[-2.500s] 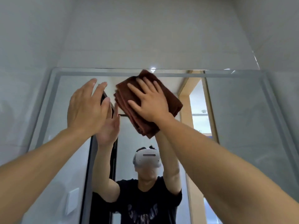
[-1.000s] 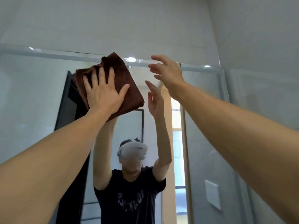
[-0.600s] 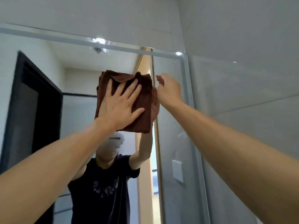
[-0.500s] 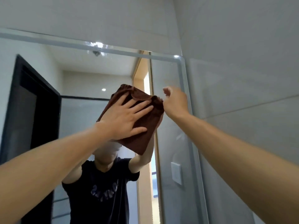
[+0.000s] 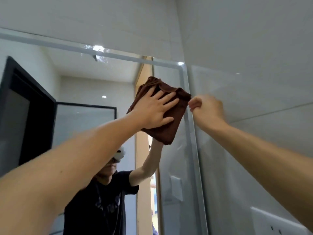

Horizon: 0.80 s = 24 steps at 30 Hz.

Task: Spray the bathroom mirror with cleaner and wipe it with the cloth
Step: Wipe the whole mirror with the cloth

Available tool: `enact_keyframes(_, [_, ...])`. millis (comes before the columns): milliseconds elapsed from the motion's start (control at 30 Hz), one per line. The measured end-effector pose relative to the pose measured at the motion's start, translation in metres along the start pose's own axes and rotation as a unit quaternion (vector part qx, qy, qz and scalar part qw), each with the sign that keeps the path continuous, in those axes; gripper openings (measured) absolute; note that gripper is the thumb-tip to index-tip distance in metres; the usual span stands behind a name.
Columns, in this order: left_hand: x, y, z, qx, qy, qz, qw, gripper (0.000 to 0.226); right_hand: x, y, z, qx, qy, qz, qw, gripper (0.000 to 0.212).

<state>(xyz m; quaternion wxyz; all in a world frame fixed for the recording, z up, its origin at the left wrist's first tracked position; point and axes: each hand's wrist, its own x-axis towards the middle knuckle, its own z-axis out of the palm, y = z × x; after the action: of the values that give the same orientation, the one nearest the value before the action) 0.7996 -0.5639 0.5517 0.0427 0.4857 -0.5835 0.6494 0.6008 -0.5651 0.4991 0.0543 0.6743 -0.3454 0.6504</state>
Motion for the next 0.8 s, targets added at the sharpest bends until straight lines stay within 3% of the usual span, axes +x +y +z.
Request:
enact_keyframes(67, [0.004,-0.015,-0.001,0.008,-0.002,0.059,0.998,0.076,0.003,-0.005,-0.008,-0.019,-0.017,-0.018,1.000,0.031])
enact_keyframes(100, [0.014,-0.024,-0.004,0.009,0.006,0.039,0.999,0.075,0.007,-0.009,-0.013,-0.021,-0.017,-0.020,0.999,0.030])
enact_keyframes(233, [0.076,-0.034,-0.019,-0.032,0.011,-0.180,0.983,0.072,0.019,-0.020,-0.022,0.008,-0.003,-0.008,1.000,0.030])
enact_keyframes(333, [0.107,-0.004,-0.017,-0.070,0.010,-0.257,0.964,0.071,0.019,-0.012,-0.021,0.022,-0.001,-0.012,1.000,0.030])
enact_keyframes(467, [0.106,0.024,-0.008,-0.066,0.026,-0.199,0.977,0.070,0.012,0.005,-0.017,-0.008,0.001,-0.008,1.000,0.031])
enact_keyframes(567, [0.078,0.054,-0.001,-0.073,0.016,-0.163,0.984,0.082,0.003,0.012,-0.014,0.001,0.004,0.028,1.000,0.024])
enact_keyframes(800, [-0.053,0.172,0.031,-0.126,-0.012,-0.075,0.989,0.079,-0.063,0.020,0.000,-0.042,-0.040,0.020,0.998,0.029])
